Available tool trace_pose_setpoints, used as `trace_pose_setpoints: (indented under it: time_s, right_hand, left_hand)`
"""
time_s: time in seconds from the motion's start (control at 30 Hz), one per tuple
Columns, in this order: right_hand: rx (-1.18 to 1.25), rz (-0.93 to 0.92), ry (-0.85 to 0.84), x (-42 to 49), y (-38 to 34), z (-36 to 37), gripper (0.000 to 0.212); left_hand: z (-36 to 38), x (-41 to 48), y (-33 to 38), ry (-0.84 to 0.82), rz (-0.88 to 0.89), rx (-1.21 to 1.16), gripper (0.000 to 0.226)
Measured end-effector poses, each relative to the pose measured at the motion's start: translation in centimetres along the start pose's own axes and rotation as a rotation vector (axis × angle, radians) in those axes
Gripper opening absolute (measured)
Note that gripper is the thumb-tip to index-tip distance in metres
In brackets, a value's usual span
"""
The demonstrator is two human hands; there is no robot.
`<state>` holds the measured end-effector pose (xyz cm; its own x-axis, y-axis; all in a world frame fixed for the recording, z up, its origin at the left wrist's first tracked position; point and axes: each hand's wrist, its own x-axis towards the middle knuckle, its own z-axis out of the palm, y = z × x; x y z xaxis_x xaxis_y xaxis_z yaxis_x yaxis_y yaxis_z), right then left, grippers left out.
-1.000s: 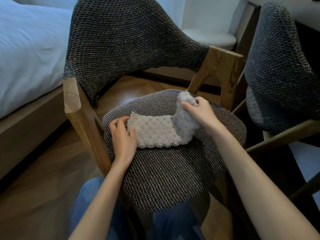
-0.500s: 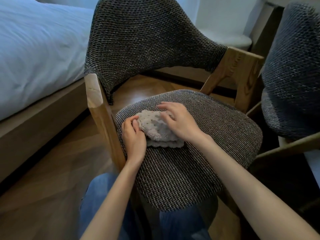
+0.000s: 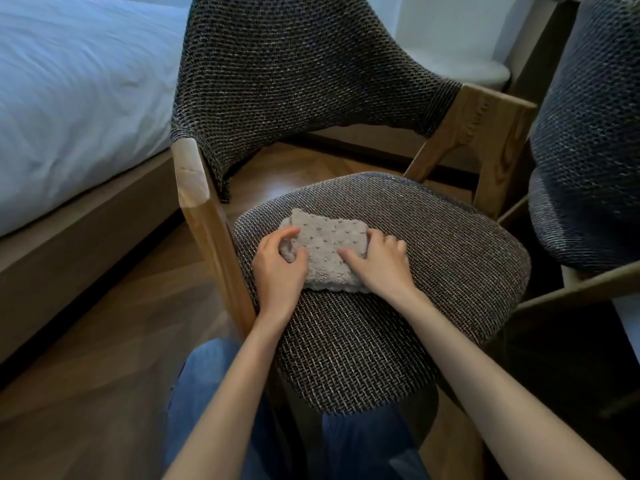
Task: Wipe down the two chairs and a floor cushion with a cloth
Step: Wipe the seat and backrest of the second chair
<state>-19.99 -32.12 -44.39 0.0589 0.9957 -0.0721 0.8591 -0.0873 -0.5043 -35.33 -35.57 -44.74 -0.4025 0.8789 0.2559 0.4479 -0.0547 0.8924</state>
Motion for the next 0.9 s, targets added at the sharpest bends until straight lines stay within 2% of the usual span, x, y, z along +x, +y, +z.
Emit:
trace_pose_setpoints:
  time_s: [0.07, 0.13, 0.23, 0.3, 0.37, 0.43, 0.5, 0.53, 0.6, 0.63, 0.7, 0.83, 0.9]
  right_hand:
    - [0.201, -0.047, -0.04, -0.1, -0.3, -0.1, 0.063]
    - [0.355, -0.094, 0.006, 0.0, -0.4, -1.0, 0.052]
    - [0.277, -0.177, 0.28, 1.4, -0.2, -4.2, 0.05]
    - [0.158, -0.276, 0.387, 2.5, -0.2, -6.3, 0.052]
    - [-0.014, -0.35, 0.333, 2.7, -0.7, -6.7, 0.049]
    - [-0.166, -0.401, 0.17, 2.1, -1.1, -5.1, 0.043]
    - [-0.099, -0.459, 0.048, 1.3, -1.1, -3.2, 0.034]
    - [0.032, -0.439, 0.048, 1.1, -1.1, -2.9, 0.032]
    - [0.278, -0.333, 0.151, 1.6, -1.1, -3.2, 0.033]
    - [0.315, -0.31, 0.202, 2.0, -1.0, -3.4, 0.034]
    - [0.18, -0.314, 0.247, 2.5, -0.5, -3.2, 0.036]
    - [-0.083, -0.177, 0.075, 2.0, -0.5, -0.3, 0.056]
    - [-0.152, -0.14, 0.118, 1.8, -0.3, 1.0, 0.064]
  left_hand:
    - [0.1, 0.1, 0.0, -0.024, -0.007, -0.007, 0.029]
    - [0.5, 0.4, 0.1, -0.069, -0.021, -0.049, 0.029]
    - [0.9, 0.6, 0.7, -0.222, -0.067, -0.2, 0.025]
    - [1.1, 0.4, 0.8, -0.274, -0.003, -0.166, 0.022]
    - [1.2, 0.2, 0.4, -0.258, 0.083, -0.048, 0.021]
    - [1.0, 0.2, 0.0, -0.224, 0.099, 0.022, 0.023]
    - [0.8, 0.2, -0.2, -0.178, 0.086, 0.042, 0.024]
    - [0.7, 0.2, -0.2, -0.16, 0.086, 0.049, 0.024]
    - [0.7, 0.2, 0.0, -0.146, 0.077, 0.059, 0.025]
    - [0.7, 0.2, 0.1, -0.147, 0.065, 0.067, 0.025]
    - [0.7, 0.1, 0.3, -0.158, 0.046, 0.104, 0.026]
    - [1.1, 0.3, 0.1, -0.197, 0.046, 0.208, 0.032]
    - [1.3, 0.5, 0.0, -0.224, 0.038, 0.252, 0.039]
